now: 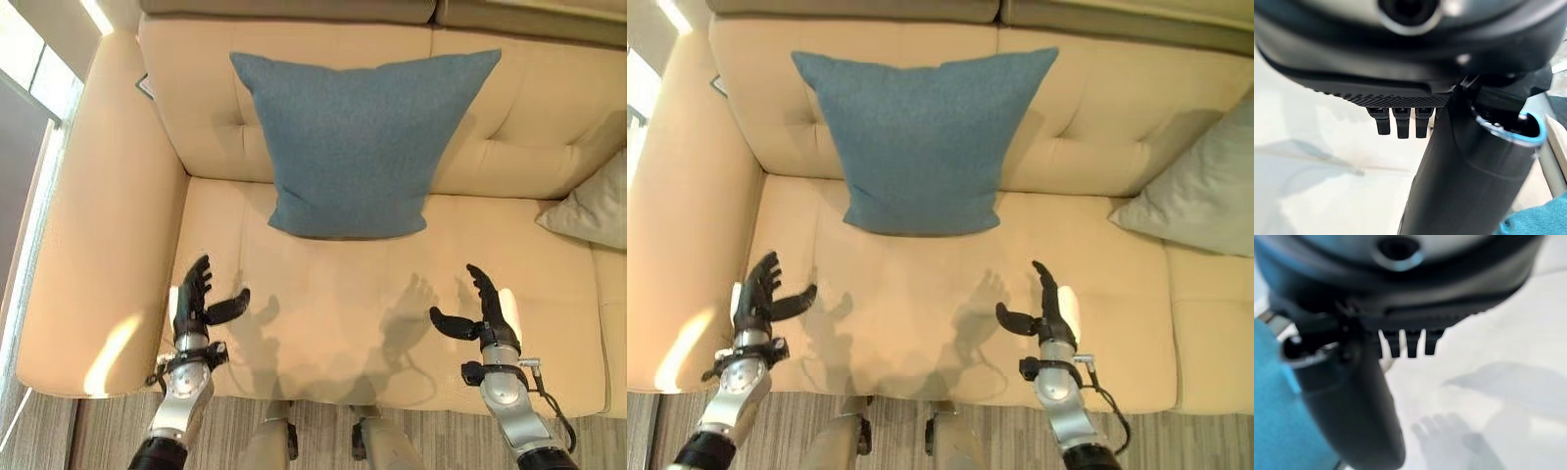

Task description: Pick up all the scattered cushions and arrange them neatly on the sofa.

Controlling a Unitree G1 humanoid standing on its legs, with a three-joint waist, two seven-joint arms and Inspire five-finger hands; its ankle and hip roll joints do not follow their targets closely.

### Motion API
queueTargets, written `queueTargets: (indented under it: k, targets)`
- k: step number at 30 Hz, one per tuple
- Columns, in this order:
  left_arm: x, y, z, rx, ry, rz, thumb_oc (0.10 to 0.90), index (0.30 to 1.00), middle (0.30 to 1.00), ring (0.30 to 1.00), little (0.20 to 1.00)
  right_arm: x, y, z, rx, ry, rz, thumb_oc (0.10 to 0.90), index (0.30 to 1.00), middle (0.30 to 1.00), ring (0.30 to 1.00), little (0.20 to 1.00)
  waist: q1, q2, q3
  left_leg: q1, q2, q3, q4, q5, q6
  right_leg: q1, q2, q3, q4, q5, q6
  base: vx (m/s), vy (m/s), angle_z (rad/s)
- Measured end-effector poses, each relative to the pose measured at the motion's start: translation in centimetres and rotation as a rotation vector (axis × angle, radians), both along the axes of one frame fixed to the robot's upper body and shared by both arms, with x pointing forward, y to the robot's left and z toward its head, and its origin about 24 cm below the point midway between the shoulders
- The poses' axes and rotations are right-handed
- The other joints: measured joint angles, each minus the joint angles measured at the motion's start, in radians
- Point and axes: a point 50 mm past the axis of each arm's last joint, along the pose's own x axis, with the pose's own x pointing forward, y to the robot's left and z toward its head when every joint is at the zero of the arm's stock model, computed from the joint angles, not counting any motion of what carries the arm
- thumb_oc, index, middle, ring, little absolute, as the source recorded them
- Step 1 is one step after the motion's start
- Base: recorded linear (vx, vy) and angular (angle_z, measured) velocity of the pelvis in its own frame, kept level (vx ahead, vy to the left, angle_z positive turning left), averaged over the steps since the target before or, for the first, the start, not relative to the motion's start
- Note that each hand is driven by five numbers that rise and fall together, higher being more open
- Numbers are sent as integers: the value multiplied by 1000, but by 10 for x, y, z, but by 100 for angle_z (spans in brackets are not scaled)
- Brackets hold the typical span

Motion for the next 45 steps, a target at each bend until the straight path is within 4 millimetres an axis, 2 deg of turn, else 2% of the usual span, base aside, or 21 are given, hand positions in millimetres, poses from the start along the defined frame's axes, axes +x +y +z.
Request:
queueTargets:
  k: [7, 13, 15, 17, 18, 19, 20, 22, 23, 26, 28, 30, 31, 34, 38, 39, 40, 41, 43, 44, 45]
  targets:
    - [-63, 5, -68, -3, 357, -17, 800, 900, 900, 900, 900, -49, 17, -61, 77, 295, 60, 800, 900, 900, 900, 900, 6, -10, -105, 113, 10, -20, -2, -26, 3, 124, 12, -22, -7, -36, -17, -11, -106, 9]
    - [-87, 8, -96, 54, 537, -18, 800, 900, 900, 900, 900, -72, 21, -85, 128, 422, 43, 800, 900, 900, 900, 900, 19, -10, -142, 132, 24, -56, 0, -13, -9, 161, 35, -47, -7, -48, -28, -139, -82, 17]
    - [-93, 8, -103, 51, 586, -14, 800, 900, 900, 900, 900, -78, 21, -95, 146, 470, 25, 800, 900, 900, 900, 900, 30, -10, -142, 74, 24, -62, 56, 7, -36, 142, 51, -49, 0, -46, -38, -352, -47, 30]
    - [-88, 9, -106, 62, 615, -25, 800, 900, 900, 900, 900, -78, 20, -99, 142, 501, 20, 800, 900, 900, 900, 900, 27, -26, -139, 25, 17, -50, 78, 51, -101, 116, 27, -78, -1, -26, -95, -141, 7, 39]
    - [-92, 11, -110, 78, 658, -32, 800, 900, 900, 900, 900, -75, 20, -100, 144, 512, 23, 800, 900, 900, 900, 900, 29, -48, -124, 15, 1, -12, 151, 5, -90, 104, 4, -88, -7, -17, -130, -175, 48, 16]
    - [-98, 13, -115, 84, 703, -38, 800, 900, 900, 900, 900, -73, 21, -99, 149, 508, 28, 800, 900, 900, 900, 900, 21, -77, -115, 13, -24, 26, 308, -96, -40, 111, -32, -93, -4, -3, -137, -110, 84, 14]
    - [-102, 13, -117, 86, 728, -46, 800, 900, 900, 900, 900, -71, 21, -98, 153, 500, 26, 800, 900, 900, 900, 900, 12, -85, -110, 18, -29, 35, 368, -134, -30, 118, -45, -96, 0, -7, -133, -39, 54, 28]
    - [-109, 8, -122, 89, 765, -65, 800, 900, 900, 900, 900, -75, 16, -98, 159, 504, -1, 800, 900, 900, 900, 900, -14, -81, -116, 86, -8, 56, 446, -213, -32, 122, -53, -102, 0, -6, -133, -40, 84, 33]
    - [-113, 3, -126, 78, 785, -70, 800, 900, 900, 900, 900, -80, 12, -99, 167, 509, -22, 800, 900, 900, 900, 900, -27, -74, -123, 148, 1, 51, 421, -233, -32, 119, -53, -103, 1, -2, -130, -136, 209, 21]
    - [-107, -5, -126, 82, 776, -100, 800, 900, 900, 900, 900, -85, 9, -103, 172, 536, -41, 800, 900, 900, 900, 900, -34, -64, -123, 215, 0, 42, 303, -248, -36, 103, -52, -104, 1, 29, -90, -149, 221, 10]
    - [-101, -10, -125, 97, 765, -135, 800, 900, 900, 900, 900, -86, 9, -105, 175, 546, -46, 800, 900, 900, 900, 900, -38, -54, -126, 255, -10, 26, 209, -259, -19, 97, -55, -115, 1, 45, -67, -153, 230, 18]
    - [-91, -14, -121, 105, 734, -152, 800, 900, 900, 900, 900, -86, 8, -106, 174, 559, -53, 800, 900, 900, 900, 900, -54, -49, -128, 289, -20, 5, 100, -249, 19, 75, -66, -130, 1, 63, -39, -232, 251, 23]
    - [-87, -12, -119, 117, 725, -152, 800, 900, 900, 900, 900, -85, 11, -108, 179, 564, -53, 800, 900, 900, 900, 900, -56, -65, -129, 280, -51, 8, 80, -225, 42, 53, -96, -121, 1, 85, -23, -181, 177, 1]
    - [-91, -11, -121, 124, 740, -151, 800, 900, 900, 900, 900, -87, 11, -111, 173, 590, -53, 800, 900, 900, 900, 900, -53, -74, -130, 282, -101, 23, 63, -209, 66, 33, -140, -95, 1, 107, 21, -275, 196, -17]
    - [-99, 6, -122, 179, 786, -143, 800, 900, 900, 900, 900, -82, 19, -115, 161, 622, -34, 800, 900, 900, 900, 900, -33, -92, -117, 209, -140, 71, 126, -208, 98, -50, -174, -66, 6, 257, 73, -379, 142, -39]
    - [-97, 10, -121, 194, 795, -139, 800, 900, 900, 900, 900, -80, 21, -117, 167, 632, -38, 800, 900, 900, 900, 900, -28, -98, -106, 178, -140, 93, 148, -203, 128, -67, -169, -34, 3, 313, 37, -165, 76, -20]
    - [-97, 11, -121, 202, 798, -141, 800, 900, 900, 900, 900, -80, 22, -118, 170, 641, -39, 800, 900, 900, 900, 900, -20, -96, -102, 182, -126, 102, 145, -205, 133, -78, -163, -30, 13, 308, 34, -179, 78, -23]
    - [-96, 10, -121, 196, 799, -139, 800, 900, 900, 900, 900, -82, 24, -120, 176, 657, -41, 800, 900, 900, 900, 900, -3, -75, -94, 191, -100, 105, 121, -191, 146, -95, -139, -42, 124, 197, 95, -149, 50, -19]
    - [-97, 9, -122, 193, 802, -145, 800, 900, 900, 900, 900, -89, 23, -123, 179, 685, -48, 800, 900, 900, 900, 900, 14, -44, -87, 204, -60, 100, 88, -156, 146, -91, -98, -45, 285, 54, 79, -119, 26, -11]
    - [-98, 11, -122, 201, 807, -148, 800, 900, 900, 900, 900, -96, 23, -128, 181, 723, -64, 800, 900, 900, 900, 900, 40, -39, -87, 210, -41, 101, 72, -140, 141, -59, -82, -47, 412, -72, 94, -106, -20, -12]
    - [-101, 12, -123, 203, 816, -146, 800, 900, 900, 900, 900, -98, 22, -128, 182, 727, -66, 800, 900, 900, 900, 900, 49, -38, -87, 209, -42, 103, 62, -138, 139, -26, -83, -45, 402, -108, 97, -177, -77, -20]
